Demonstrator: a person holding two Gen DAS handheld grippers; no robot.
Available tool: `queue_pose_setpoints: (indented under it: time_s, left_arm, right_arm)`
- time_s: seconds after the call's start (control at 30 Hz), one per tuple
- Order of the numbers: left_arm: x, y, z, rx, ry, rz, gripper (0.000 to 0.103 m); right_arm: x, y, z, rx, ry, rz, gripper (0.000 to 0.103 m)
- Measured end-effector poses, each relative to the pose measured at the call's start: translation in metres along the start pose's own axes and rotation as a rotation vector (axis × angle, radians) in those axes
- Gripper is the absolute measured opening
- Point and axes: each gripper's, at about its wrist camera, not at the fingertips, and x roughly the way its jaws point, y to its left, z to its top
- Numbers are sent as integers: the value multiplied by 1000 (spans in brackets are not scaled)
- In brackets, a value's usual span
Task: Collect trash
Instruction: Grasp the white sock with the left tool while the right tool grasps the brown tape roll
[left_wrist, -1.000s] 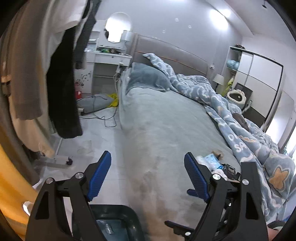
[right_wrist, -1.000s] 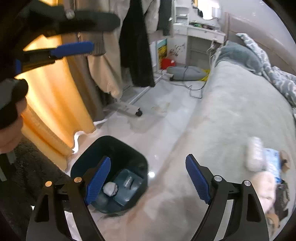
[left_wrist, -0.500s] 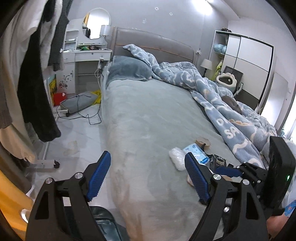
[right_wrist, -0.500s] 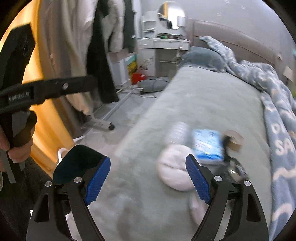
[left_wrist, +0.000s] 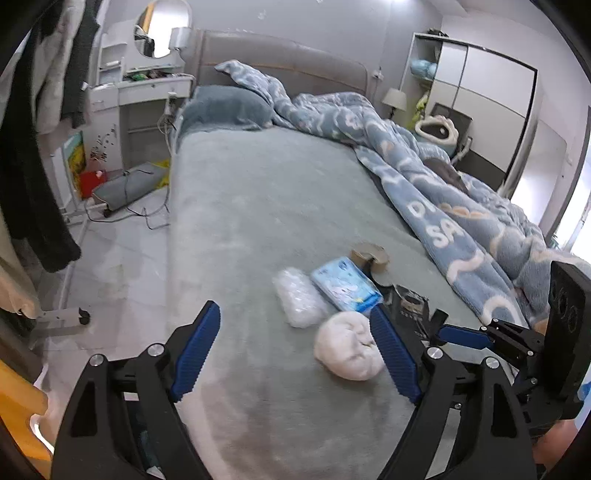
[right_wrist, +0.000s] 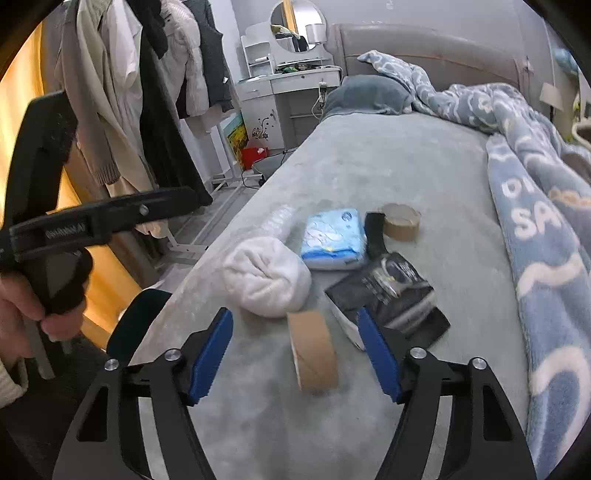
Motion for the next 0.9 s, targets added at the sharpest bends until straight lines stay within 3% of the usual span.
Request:
queue_pose_setpoints:
  time_s: [0.37,0.67,0.9]
  left_arm:
    - [37,-25,-12,3,100,-46,87]
    - [61,-19,-19,-106,176,-110,84]
    - [69,-21,-22,-123,202,-135,61]
  right_arm:
    - [4,-12,-17,28,56,68,60]
    - [4,-14,-24,47,65,100,50]
    - [5,-14,-26,54,70,99,50]
